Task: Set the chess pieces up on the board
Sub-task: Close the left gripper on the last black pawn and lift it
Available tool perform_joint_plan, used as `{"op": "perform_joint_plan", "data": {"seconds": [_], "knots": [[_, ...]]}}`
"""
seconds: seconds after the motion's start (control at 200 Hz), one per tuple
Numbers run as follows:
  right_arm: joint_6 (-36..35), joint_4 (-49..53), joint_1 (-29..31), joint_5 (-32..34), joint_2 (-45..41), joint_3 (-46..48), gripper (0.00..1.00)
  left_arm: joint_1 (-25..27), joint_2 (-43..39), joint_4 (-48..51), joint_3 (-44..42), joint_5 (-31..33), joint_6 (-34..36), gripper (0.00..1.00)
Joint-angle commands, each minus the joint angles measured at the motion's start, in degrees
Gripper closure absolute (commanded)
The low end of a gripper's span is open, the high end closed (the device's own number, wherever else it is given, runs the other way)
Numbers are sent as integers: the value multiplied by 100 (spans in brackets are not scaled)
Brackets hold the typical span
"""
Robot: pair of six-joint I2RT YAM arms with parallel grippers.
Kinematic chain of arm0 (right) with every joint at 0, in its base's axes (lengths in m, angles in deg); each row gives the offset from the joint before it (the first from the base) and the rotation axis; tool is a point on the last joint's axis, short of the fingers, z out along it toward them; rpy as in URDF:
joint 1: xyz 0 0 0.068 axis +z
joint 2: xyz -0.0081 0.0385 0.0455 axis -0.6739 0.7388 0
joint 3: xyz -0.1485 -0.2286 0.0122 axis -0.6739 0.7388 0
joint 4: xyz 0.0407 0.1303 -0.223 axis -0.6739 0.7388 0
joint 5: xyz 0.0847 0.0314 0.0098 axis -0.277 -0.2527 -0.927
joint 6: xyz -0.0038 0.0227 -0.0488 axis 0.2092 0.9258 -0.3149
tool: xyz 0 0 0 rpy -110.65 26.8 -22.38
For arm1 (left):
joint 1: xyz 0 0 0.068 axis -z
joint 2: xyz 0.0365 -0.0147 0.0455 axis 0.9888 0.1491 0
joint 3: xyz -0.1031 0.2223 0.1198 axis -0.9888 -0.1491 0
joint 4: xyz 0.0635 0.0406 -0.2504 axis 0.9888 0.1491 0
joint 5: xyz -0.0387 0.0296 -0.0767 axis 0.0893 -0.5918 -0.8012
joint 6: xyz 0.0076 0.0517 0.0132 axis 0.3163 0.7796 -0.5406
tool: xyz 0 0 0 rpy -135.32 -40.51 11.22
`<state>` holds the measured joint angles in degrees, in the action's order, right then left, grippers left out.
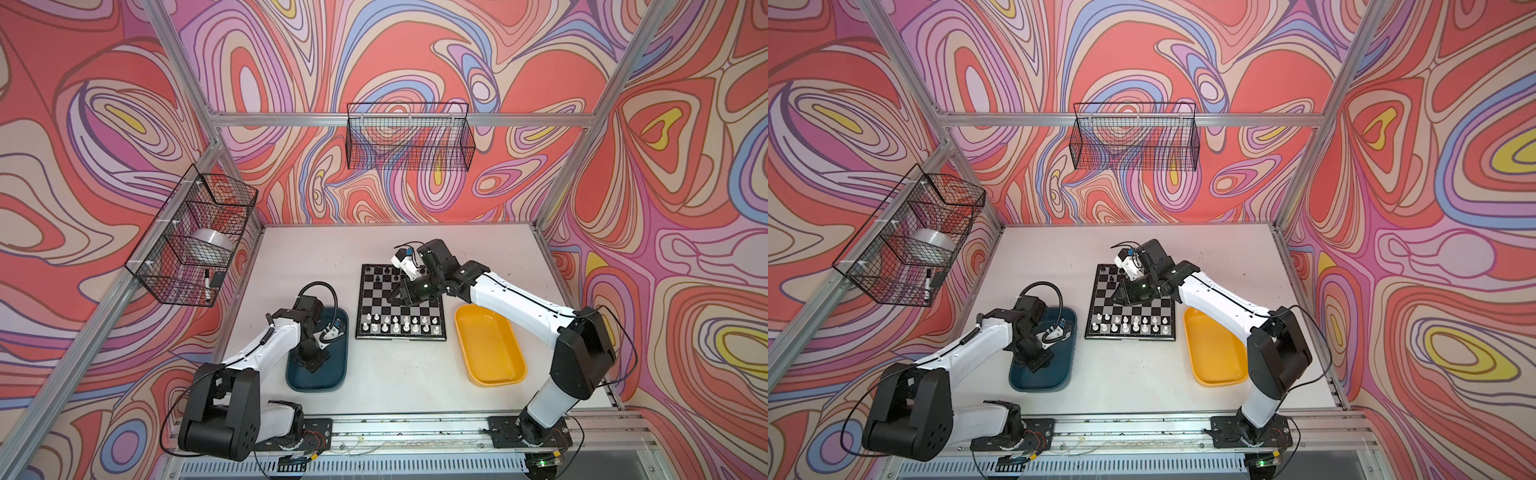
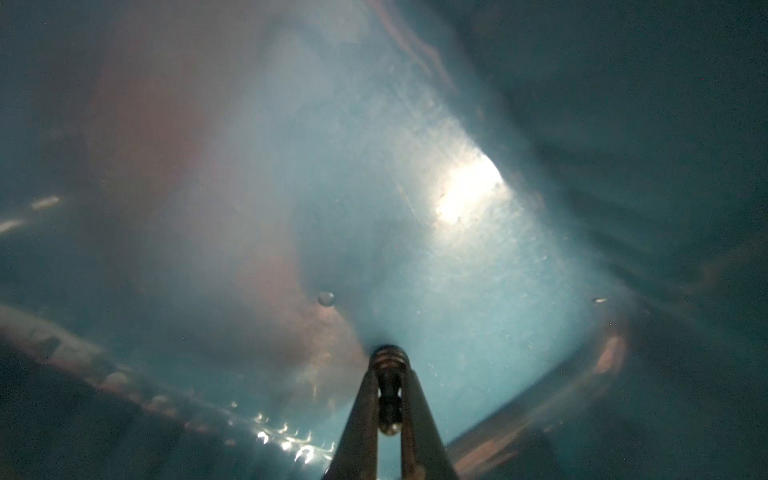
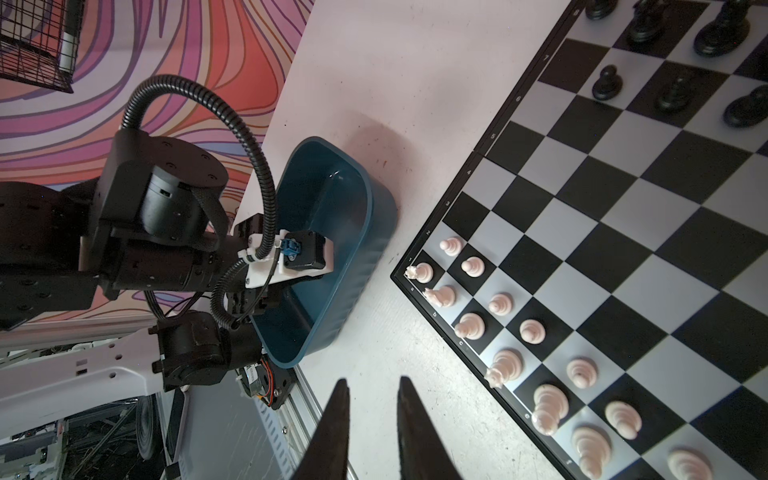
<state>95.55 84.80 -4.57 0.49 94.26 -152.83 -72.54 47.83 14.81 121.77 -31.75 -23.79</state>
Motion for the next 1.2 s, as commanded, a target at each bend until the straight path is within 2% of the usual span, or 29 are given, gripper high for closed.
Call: {"op": "perform_joint_plan", "data": {"seconds": [0.0,0.341,1.192], "knots": [[-60,41,-24,40,-14,3,79,-41,7,50,-47,37,111,90],[-61,27,-26,45,-31,37,79,-48,-47,188,82,108,111,90],[-91,36,-27,57,-145,118,79,-49,-49,942,1040,23,36,89]]}}
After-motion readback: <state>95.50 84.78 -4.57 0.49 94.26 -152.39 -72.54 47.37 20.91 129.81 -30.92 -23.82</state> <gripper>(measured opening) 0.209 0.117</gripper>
